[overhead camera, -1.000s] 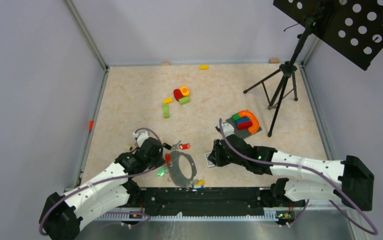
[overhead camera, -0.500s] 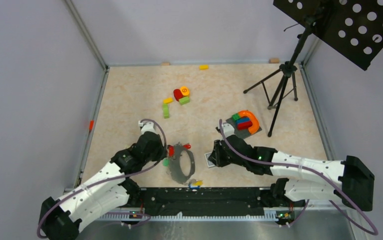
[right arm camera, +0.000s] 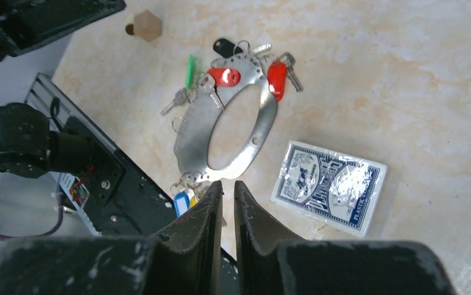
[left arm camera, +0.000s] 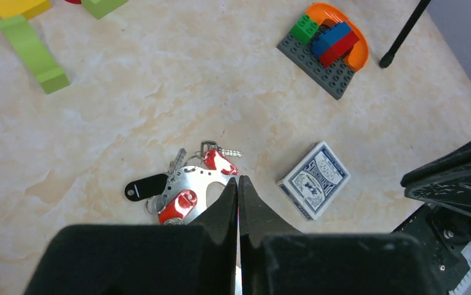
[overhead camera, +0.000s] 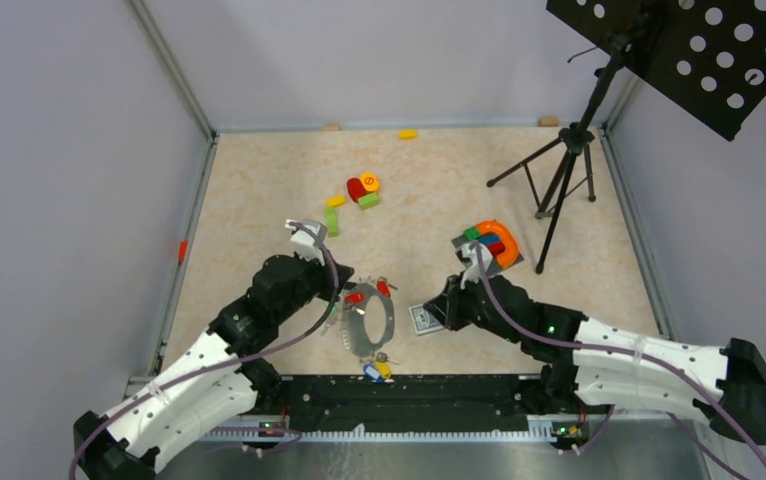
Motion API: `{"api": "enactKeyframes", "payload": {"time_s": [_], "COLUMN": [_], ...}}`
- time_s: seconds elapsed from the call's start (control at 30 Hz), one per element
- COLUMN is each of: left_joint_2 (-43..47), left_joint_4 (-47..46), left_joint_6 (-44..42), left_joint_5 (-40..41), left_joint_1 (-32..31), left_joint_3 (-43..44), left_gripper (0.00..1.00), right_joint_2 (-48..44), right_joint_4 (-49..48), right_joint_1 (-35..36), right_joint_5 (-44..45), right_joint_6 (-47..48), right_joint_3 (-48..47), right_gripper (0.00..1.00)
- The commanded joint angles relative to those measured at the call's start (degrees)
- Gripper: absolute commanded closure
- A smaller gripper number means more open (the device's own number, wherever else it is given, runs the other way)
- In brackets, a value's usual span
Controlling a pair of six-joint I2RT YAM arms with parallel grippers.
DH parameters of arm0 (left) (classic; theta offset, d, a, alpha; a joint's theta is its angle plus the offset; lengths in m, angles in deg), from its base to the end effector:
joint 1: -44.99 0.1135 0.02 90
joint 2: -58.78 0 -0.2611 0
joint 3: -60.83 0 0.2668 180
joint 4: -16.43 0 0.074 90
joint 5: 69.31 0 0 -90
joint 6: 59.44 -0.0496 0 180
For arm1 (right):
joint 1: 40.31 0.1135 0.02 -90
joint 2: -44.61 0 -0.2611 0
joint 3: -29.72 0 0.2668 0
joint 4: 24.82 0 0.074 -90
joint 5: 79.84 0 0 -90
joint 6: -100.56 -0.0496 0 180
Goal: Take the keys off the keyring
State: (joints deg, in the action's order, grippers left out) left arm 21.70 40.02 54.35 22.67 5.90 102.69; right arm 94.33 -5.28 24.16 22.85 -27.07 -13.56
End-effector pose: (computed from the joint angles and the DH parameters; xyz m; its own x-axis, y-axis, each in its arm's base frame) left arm 0.1521 -0.1213 0.2533 -0.4730 -0.1352 -0.8707 0.4524 0.8107 -0.3716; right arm 0.1074 0.1995 0.2292 -0.6350 0.0525 -0.7707 -0.5145 0.7155 0.4726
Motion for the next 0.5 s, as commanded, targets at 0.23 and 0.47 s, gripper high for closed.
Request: {"api": "enactKeyframes", "payload": {"time_s": [0.23, 0.47], "left_joint_2": [-9.52, -17.14], "left_joint_4": [17.34, 19.79], "left_joint_6": [23.59, 35.32], "left_joint_5": [15.37, 9.22], "left_joint_1": [0.07, 0.07], "left_joint_3": [3.97, -0.29], "left_gripper": [0.65, 0.25], "right_joint_2": [-8.16, -4.36], "right_joint_4": [-0.22, 0.98], "right_joint_1": [0.51, 0.57], "right_joint_5": [6.52, 4.81], "right_joint_6": [-1.10, -2.09], "right_joint_3": [2.47, 1.17], "right_gripper": [0.88, 0.88]}}
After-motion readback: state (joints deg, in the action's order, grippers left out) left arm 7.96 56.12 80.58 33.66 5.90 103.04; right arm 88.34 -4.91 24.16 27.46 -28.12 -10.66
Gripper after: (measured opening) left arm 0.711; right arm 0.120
